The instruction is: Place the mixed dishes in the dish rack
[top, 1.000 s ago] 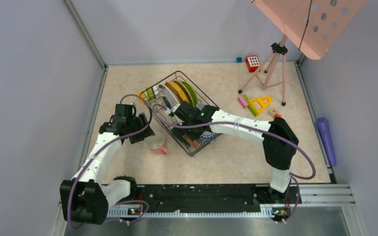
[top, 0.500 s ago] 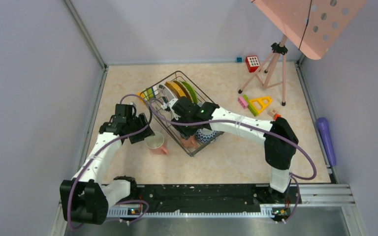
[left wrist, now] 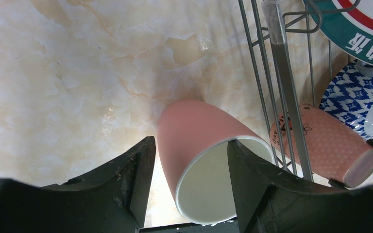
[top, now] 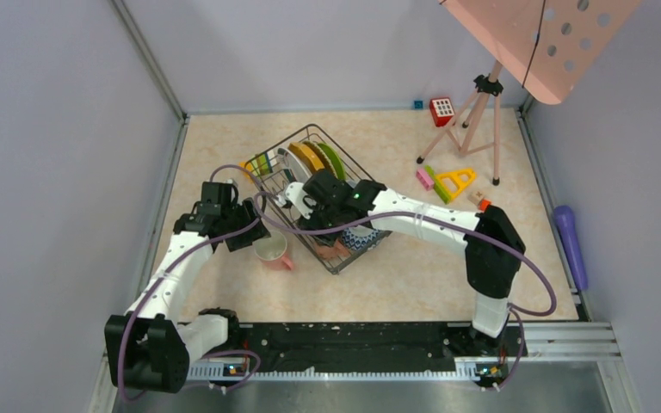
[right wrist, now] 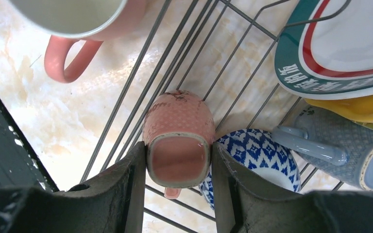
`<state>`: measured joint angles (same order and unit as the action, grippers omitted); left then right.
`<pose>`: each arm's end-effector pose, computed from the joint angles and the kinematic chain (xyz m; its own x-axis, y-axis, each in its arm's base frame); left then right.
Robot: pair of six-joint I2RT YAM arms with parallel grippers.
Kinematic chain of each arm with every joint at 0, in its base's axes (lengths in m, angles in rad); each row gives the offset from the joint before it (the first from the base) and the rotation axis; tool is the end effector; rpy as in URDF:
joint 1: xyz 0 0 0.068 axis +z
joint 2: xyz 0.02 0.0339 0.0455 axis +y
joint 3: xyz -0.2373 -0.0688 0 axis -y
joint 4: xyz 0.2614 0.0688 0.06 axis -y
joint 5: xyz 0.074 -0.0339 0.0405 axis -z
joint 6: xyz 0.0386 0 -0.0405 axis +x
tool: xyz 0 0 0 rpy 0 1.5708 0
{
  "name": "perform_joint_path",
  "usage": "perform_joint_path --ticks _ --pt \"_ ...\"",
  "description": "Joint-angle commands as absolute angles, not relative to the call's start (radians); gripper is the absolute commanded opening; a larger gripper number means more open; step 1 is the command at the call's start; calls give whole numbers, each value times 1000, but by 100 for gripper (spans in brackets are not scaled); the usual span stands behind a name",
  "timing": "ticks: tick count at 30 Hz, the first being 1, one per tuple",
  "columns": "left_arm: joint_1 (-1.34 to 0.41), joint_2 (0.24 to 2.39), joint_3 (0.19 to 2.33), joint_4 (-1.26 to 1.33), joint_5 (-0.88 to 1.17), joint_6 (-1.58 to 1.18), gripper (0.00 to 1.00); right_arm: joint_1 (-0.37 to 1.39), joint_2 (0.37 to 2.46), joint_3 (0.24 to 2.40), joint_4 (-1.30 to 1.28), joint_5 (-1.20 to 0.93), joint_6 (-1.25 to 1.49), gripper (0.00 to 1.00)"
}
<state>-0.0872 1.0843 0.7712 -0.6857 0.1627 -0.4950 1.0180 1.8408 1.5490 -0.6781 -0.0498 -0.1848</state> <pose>0.2355 -0.0269 0.2056 -0.8194 -0.3989 -0.4116 -0.2454 0.8931 -0.3770 0.2160 0.3538 0.2316 -0.2668 -0.7820 -0.5633 -0.9296 0.3630 -0.0635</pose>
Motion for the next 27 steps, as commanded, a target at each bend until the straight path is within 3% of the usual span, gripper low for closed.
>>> perform_joint_path --ticks 1,6,8,9,13,15,17,24,27 --pt "-91 1072 798 -681 146 -486 62 1024 1779 1506 -679 -156 -298 14" --pt "-91 1089 801 -681 161 -487 62 1023 1729 1451 -665 -172 -336 14" --pt "-92 1093 802 -684 164 -485 62 1023 1703 1436 -654 -187 -345 22" --pt "-92 1092 802 -684 161 -486 63 1024 1692 1429 -647 -188 -345 27" --pt "-100 1098 803 -692 157 -488 62 1023 1672 1414 -635 -179 -348 74" --pt "-104 1101 806 -700 150 -491 59 1023 1673 1417 -632 -159 -335 86" --pt "-106 1100 808 -704 146 -494 51 1020 1671 1424 -626 -148 -314 90" --pt "-106 1084 827 -737 127 -498 0 984 1569 1405 -546 -189 -212 93" --pt "-106 1058 858 -779 119 -502 0 965 1508 1381 -508 -217 -161 93"
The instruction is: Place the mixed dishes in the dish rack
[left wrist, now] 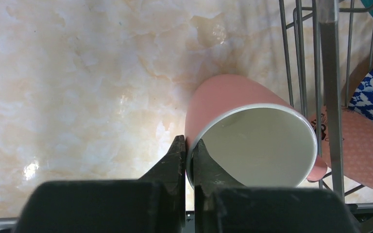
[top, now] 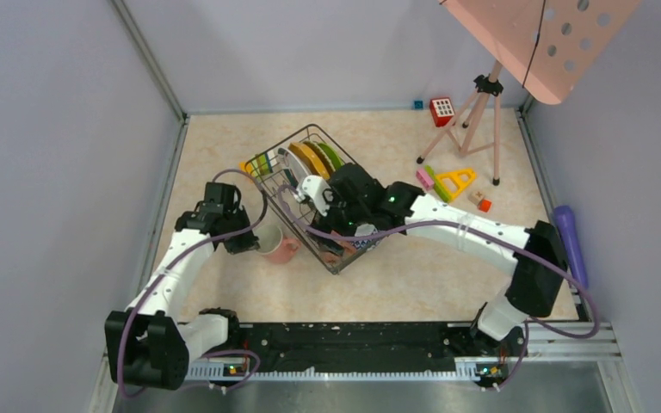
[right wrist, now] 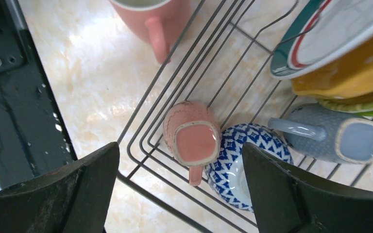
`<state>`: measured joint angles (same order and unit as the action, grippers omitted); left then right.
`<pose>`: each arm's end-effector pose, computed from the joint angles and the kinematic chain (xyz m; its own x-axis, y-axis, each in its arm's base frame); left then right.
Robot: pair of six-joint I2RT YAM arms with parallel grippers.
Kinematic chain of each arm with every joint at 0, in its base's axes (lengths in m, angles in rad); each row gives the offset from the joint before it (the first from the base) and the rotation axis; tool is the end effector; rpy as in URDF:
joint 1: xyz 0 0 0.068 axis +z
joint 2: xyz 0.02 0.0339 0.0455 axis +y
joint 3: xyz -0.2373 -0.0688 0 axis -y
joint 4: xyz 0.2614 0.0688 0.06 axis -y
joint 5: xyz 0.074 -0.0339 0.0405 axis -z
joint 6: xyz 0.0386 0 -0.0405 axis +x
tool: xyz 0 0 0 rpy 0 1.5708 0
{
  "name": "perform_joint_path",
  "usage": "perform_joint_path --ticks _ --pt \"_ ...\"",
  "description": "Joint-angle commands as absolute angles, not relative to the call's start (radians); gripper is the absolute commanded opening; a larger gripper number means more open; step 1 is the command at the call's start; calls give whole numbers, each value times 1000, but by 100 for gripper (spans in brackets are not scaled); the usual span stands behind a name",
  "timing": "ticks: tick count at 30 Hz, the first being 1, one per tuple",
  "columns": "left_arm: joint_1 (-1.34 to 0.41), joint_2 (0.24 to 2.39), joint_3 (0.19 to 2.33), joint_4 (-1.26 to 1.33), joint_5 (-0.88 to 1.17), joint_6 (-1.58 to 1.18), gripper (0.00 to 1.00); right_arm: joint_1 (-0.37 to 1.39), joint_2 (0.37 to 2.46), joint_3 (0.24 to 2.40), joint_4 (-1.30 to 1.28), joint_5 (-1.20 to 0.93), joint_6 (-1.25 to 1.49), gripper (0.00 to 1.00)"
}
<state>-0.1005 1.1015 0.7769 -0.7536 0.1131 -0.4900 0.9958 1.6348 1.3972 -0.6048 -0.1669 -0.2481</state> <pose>0.2311 -0.0277 0.1996 -0.8454 -0.3847 -0.3705 -0.2778 0.9092 -0.3103 0.2002 0.3207 0.2635 -0.1754 -0.7160 -0.6757 -0.9602 0.2761 -0.0433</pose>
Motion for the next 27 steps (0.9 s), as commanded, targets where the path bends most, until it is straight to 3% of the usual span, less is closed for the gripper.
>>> perform_joint_path --ticks 1,12,19,27 --pt "-106 1043 872 -795 112 -505 0 958 1485 1373 -496 -222 -143 93" --pt "-105 807 994 -882 99 -550 0 908 1395 1326 -344 -222 187 93" --pt "-104 755 1016 -745 438 -679 0 902 1259 1198 -91 -296 340 93" --pt "-101 866 1055 -527 853 -979 0 902 924 864 239 -340 48 99"
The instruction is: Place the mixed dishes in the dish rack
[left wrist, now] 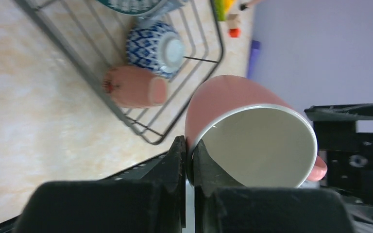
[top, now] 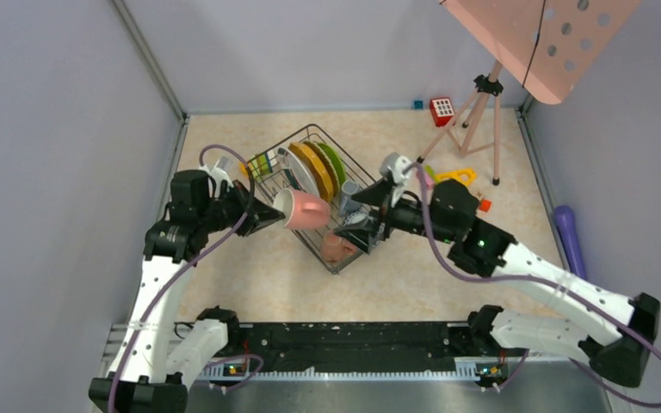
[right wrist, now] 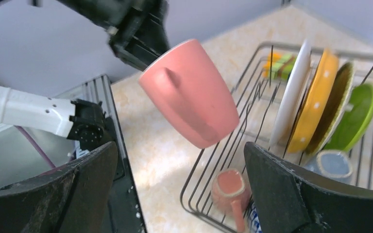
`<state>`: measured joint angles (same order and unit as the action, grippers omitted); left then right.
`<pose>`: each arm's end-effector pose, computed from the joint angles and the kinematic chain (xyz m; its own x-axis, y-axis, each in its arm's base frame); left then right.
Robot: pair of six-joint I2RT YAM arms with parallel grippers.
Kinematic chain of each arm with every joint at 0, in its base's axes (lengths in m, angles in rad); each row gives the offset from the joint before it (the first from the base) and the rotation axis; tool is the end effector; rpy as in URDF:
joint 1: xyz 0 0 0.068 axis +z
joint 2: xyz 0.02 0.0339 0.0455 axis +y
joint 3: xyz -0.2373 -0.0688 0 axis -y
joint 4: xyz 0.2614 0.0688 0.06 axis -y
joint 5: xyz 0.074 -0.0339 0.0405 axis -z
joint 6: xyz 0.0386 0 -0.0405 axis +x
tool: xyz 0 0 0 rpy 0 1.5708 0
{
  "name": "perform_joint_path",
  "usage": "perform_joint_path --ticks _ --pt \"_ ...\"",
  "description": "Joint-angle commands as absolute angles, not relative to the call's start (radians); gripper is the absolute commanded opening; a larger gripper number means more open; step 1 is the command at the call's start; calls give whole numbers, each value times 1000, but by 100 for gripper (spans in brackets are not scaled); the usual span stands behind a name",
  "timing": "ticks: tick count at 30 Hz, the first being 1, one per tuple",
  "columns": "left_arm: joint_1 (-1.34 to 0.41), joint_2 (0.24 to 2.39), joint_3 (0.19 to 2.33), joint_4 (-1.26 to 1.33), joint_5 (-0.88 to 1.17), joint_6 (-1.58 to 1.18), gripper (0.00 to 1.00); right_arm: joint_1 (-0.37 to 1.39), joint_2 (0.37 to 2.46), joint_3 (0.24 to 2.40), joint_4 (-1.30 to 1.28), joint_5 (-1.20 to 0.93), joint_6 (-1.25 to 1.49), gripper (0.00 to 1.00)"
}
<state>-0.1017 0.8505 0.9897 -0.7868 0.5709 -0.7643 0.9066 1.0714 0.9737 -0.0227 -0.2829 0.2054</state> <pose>0.1958 -0.0409 0.3233 -0.7891 -0.5048 -0.3501 -0.0442 0.6151 -0.7872 0.1657 0.2292 0.3427 -0.2615 -0.0164 -0.9651 -0.8924 0.3851 0.2353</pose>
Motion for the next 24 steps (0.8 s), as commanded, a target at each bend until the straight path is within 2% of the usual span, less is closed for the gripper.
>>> perform_joint_path --ticks 1,6,13,24 --pt "-102 878 1047 -478 889 -1044 0 902 903 827 271 -357 13 99" --pt "-103 932 1011 -221 1023 -1300 0 901 910 822 308 -375 -143 99" --pt "-107 939 1006 -157 1060 -1393 0 899 957 841 379 -327 -240 99" --pt "-128 937 980 -133 1135 -1390 0 882 1034 933 363 -408 -268 99"
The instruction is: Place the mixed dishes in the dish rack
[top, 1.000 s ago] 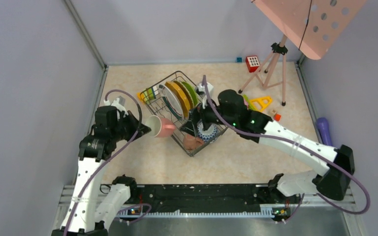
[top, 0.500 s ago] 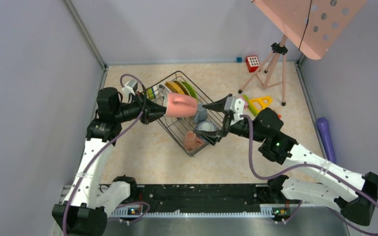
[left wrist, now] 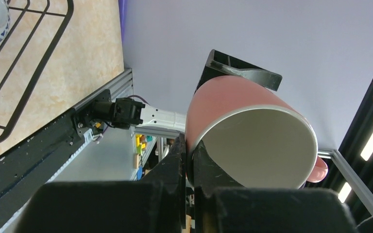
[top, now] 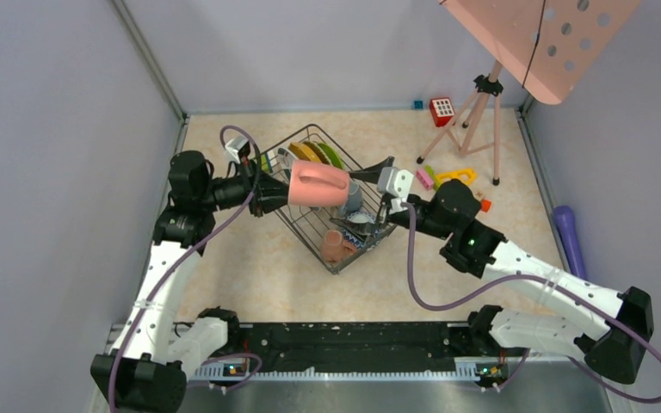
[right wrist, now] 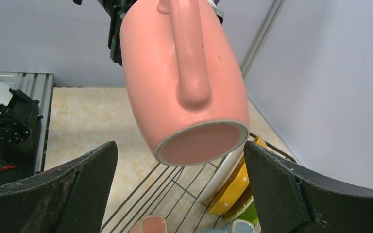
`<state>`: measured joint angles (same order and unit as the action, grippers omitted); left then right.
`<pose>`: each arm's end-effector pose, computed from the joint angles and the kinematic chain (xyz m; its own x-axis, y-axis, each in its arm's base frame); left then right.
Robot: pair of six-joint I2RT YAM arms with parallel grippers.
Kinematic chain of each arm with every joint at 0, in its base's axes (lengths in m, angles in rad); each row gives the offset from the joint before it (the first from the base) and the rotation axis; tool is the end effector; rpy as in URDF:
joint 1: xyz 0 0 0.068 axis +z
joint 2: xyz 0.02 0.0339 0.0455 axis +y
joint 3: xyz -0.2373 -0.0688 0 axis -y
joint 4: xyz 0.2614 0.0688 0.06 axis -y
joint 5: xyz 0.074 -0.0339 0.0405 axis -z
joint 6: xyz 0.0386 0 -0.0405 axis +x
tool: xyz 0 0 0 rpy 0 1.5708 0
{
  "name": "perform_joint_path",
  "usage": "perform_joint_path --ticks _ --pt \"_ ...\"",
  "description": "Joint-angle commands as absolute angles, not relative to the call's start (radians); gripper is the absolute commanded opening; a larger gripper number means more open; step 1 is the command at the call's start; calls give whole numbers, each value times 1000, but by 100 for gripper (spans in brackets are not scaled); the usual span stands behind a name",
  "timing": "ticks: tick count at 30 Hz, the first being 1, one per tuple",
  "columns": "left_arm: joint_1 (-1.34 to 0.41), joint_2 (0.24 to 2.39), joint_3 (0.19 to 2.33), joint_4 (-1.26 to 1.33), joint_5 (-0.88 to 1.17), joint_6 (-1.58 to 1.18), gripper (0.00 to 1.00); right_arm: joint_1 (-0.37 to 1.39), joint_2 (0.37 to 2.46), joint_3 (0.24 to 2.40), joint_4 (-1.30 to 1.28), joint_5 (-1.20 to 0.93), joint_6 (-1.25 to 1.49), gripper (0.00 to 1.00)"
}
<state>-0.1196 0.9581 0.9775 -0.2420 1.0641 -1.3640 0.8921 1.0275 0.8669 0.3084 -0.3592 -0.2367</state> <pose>0.2285 -0.0614 0.3522 -0.9303 -0.3666 -0.0113 -0.0288 0.1038 -0.9942 0.1614 0.2217 0.3503 0.3119 0.0371 -0.9494 -0.8989 0.3351 -0.2823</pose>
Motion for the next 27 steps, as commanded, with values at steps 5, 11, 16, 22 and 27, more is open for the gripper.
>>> perform_joint_path --ticks 5,11,16,22,27 --pt "-140 943 979 -153 1145 -1364 0 881 1064 981 327 -499 -273 99" --pt "-168 951 972 -129 1135 -1372 0 881 1105 1004 334 -534 -248 96" --pt "-185 958 968 -119 1129 -1374 0 881 1117 1008 353 -538 -227 71" --pt "-186 970 948 -80 1127 -1368 18 867 1116 1010 334 -512 -189 0" --pt "-153 977 980 -294 1049 -1179 60 842 1118 1026 256 -468 -133 0"
